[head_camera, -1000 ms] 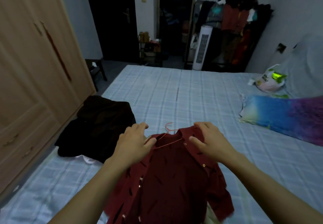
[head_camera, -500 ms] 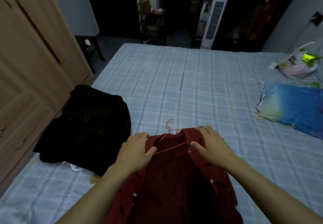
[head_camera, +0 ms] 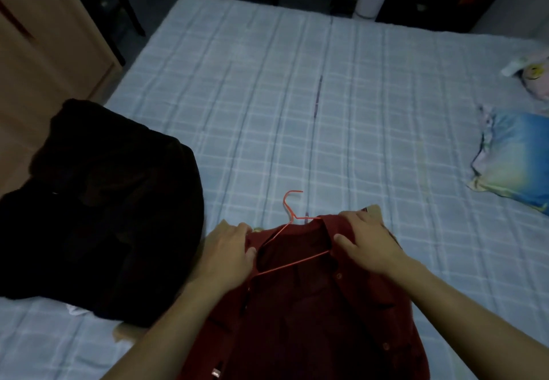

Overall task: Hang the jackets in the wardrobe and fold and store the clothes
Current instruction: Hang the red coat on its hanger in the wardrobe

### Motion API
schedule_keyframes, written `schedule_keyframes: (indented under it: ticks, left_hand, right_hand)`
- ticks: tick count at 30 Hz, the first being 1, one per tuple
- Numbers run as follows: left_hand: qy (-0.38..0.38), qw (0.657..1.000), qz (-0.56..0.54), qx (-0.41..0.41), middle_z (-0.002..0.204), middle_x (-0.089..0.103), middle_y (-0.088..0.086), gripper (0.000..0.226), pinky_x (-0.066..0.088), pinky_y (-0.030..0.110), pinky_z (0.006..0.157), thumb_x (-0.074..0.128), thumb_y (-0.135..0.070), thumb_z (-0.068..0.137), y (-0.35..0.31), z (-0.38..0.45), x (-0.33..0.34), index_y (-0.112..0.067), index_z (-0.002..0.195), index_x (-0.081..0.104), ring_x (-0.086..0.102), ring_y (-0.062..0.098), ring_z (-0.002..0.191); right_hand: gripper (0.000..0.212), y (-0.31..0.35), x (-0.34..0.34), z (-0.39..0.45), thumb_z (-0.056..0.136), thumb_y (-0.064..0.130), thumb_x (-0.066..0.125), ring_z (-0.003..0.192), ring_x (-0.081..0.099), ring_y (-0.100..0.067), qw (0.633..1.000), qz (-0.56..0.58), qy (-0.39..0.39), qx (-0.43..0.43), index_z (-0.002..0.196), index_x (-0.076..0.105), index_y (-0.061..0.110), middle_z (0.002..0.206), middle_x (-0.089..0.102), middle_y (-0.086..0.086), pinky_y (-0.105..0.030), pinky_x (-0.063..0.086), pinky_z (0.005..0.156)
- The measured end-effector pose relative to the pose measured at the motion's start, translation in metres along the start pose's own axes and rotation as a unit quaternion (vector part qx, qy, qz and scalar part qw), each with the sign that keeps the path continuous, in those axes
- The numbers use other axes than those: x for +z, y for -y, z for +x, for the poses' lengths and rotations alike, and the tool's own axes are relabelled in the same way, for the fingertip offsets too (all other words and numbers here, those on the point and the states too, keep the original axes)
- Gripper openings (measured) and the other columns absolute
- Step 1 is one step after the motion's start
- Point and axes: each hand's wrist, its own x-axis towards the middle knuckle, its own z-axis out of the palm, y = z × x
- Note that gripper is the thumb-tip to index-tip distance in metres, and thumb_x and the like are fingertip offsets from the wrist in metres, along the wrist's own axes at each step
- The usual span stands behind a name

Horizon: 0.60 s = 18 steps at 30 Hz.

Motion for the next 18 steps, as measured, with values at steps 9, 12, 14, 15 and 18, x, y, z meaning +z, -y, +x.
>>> schedule_keyframes:
  ticks: [9,12,14,15,18]
  left_hand:
    - [0.055,0.998,0.043,-0.001,0.108,0.06,0.004,0.039,0.035,0.032,0.08,0.044,-0.022,0.089,0.021,0.061,0.052,-0.022,0.127,0.054,0.051,0.024,0.107]
    - [0.065,0.994,0.088,0.013,0.102,0.064,0.0,0.061,0.043,0.037,0.086,0.025,-0.035,0.071,0.044,0.074,0.071,-0.026,0.122,0.057,0.052,0.026,0.102]
    - [0.067,0.993,0.097,0.009,0.105,0.064,-0.001,0.055,0.044,0.038,0.088,0.029,-0.035,0.073,0.051,0.079,0.079,-0.027,0.121,0.055,0.05,0.025,0.103]
    - [0.072,0.994,0.08,-0.001,0.109,0.062,-0.002,0.047,0.042,0.035,0.088,0.037,-0.032,0.079,0.05,0.08,0.08,-0.025,0.122,0.054,0.05,0.024,0.106]
    - [0.083,0.996,0.024,-0.018,0.118,0.056,-0.001,0.037,0.033,0.027,0.083,0.06,-0.023,0.085,0.048,0.083,0.088,-0.019,0.121,0.05,0.051,0.02,0.113]
  right_hand:
    - [0.055,-0.052,0.061,0.063,0.093,0.021,0.049,0.127,0.043,-0.032,0.993,-0.103,0.053,0.02,0.147,0.036,0.021,0.145,0.041,-0.01,-0.047,0.039,0.105]
    - [0.069,-0.058,0.071,0.078,0.092,0.018,0.048,0.146,0.018,-0.037,0.981,-0.18,0.068,0.026,0.155,0.019,0.02,0.158,0.022,-0.014,-0.05,0.012,0.119]
    - [0.07,-0.061,0.073,0.087,0.093,0.018,0.048,0.146,0.02,-0.035,0.978,-0.189,0.086,0.033,0.155,0.018,0.019,0.156,0.028,-0.013,-0.051,0.011,0.119]
    - [0.068,-0.062,0.074,0.091,0.092,0.02,0.049,0.143,0.027,-0.033,0.976,-0.19,0.097,0.035,0.154,0.02,0.018,0.152,0.036,-0.012,-0.05,0.016,0.119]
    - [0.054,-0.064,0.076,0.097,0.09,0.022,0.051,0.128,0.045,-0.028,0.974,-0.199,0.107,0.023,0.142,0.039,0.017,0.135,0.053,-0.009,-0.046,0.029,0.113]
